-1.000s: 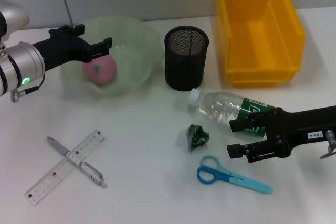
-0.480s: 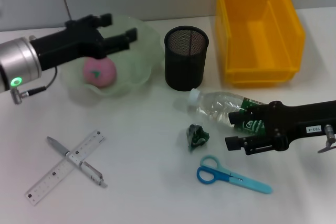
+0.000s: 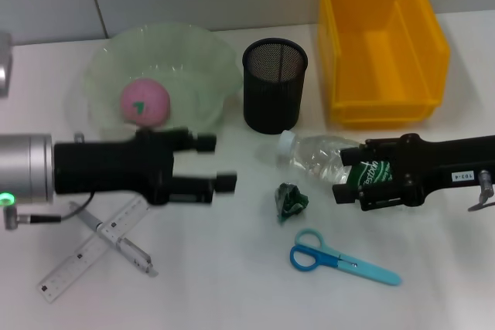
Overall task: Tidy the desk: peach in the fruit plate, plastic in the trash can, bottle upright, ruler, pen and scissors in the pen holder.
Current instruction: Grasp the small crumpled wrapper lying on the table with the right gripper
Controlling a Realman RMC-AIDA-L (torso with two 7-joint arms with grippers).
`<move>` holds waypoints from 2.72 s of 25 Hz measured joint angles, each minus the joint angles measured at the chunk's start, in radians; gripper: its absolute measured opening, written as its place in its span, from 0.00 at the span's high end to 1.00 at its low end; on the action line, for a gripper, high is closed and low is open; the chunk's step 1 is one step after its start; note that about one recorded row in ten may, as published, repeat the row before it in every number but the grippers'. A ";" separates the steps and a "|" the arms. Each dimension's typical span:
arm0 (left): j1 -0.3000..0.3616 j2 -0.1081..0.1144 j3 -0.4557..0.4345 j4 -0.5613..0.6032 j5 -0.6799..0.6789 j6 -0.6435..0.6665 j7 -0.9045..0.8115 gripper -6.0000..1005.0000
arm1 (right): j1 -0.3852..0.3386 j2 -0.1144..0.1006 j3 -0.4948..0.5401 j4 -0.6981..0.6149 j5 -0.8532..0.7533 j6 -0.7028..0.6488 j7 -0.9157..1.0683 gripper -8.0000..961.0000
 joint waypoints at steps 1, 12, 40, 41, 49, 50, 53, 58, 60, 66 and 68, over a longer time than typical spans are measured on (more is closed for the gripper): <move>0.002 0.000 0.000 0.000 0.010 0.008 0.002 0.16 | -0.002 0.005 -0.003 -0.015 -0.001 0.000 0.000 0.16; 0.032 -0.006 -0.006 0.001 0.023 0.024 0.037 0.16 | 0.015 0.009 -0.025 -0.077 -0.015 -0.027 0.068 0.16; 0.032 -0.006 -0.009 -0.002 0.023 -0.001 0.062 0.16 | 0.191 -0.007 -0.184 -0.205 -0.080 -0.061 0.389 0.16; 0.032 -0.003 -0.010 -0.002 0.023 -0.004 0.063 0.16 | 0.207 -0.007 -0.194 -0.205 -0.106 -0.056 0.391 0.16; 0.033 0.001 -0.011 -0.002 0.023 -0.011 0.063 0.16 | 0.299 0.009 -0.319 -0.186 -0.224 0.037 0.417 0.16; 0.038 0.002 -0.011 -0.001 0.023 -0.013 0.063 0.16 | 0.305 0.015 -0.362 -0.185 -0.230 0.056 0.418 0.16; 0.044 0.002 -0.011 0.002 0.023 -0.014 0.064 0.16 | 0.307 0.021 -0.423 -0.184 -0.231 0.085 0.419 0.16; 0.046 0.000 -0.012 0.002 0.023 -0.021 0.064 0.16 | 0.305 0.026 -0.503 -0.181 -0.240 0.144 0.412 0.16; 0.046 -0.001 -0.012 -0.001 0.023 -0.027 0.069 0.16 | 0.303 0.027 -0.540 -0.175 -0.241 0.172 0.409 0.16; 0.050 -0.002 -0.012 -0.002 0.023 -0.037 0.073 0.16 | 0.307 0.026 -0.616 -0.147 -0.255 0.247 0.407 0.16; 0.053 -0.003 -0.012 -0.002 0.023 -0.038 0.073 0.16 | 0.308 0.027 -0.663 -0.133 -0.260 0.289 0.406 0.16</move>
